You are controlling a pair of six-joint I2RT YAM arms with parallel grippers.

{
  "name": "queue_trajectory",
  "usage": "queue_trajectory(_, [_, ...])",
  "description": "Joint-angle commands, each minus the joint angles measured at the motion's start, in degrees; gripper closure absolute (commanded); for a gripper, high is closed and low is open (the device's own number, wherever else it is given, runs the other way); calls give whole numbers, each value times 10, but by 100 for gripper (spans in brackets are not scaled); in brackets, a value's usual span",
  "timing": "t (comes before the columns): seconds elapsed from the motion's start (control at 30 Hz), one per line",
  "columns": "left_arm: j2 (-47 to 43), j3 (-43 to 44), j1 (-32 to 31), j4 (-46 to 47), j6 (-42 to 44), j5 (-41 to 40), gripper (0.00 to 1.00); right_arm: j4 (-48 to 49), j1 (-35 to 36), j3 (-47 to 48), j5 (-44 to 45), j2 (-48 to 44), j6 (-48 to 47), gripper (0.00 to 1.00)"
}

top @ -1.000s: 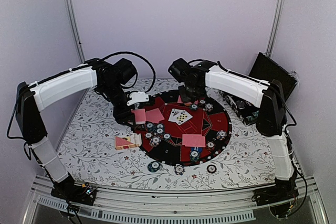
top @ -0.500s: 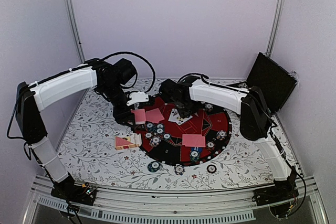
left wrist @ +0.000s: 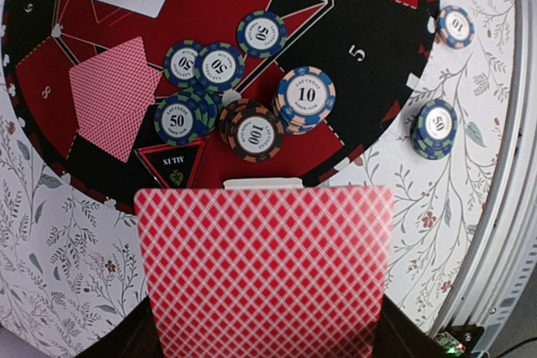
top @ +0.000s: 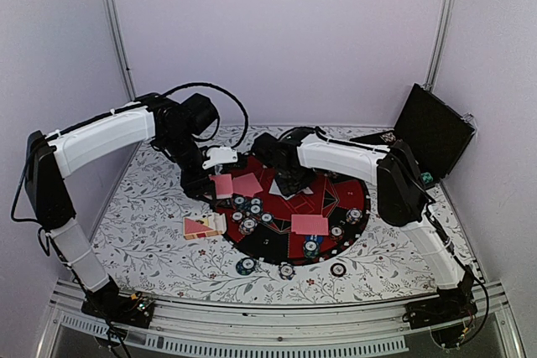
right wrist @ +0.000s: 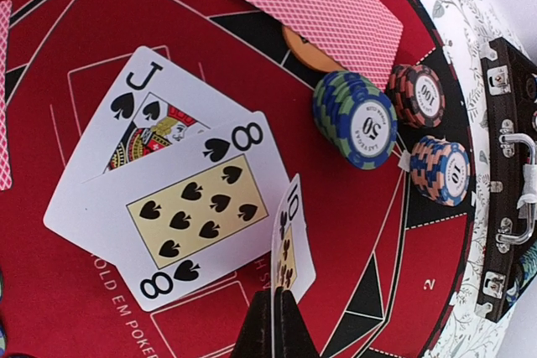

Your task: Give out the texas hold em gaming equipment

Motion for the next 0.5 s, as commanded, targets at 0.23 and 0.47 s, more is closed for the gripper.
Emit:
queue_trajectory(0.23, [-6,9,3,-5,-8,6,100,38,7,-2,-66,38,-13,100])
queue_trajectory(0.47, [-8,8,3,-4,-7,5,100,74,6,-23,-118,30,-12,70])
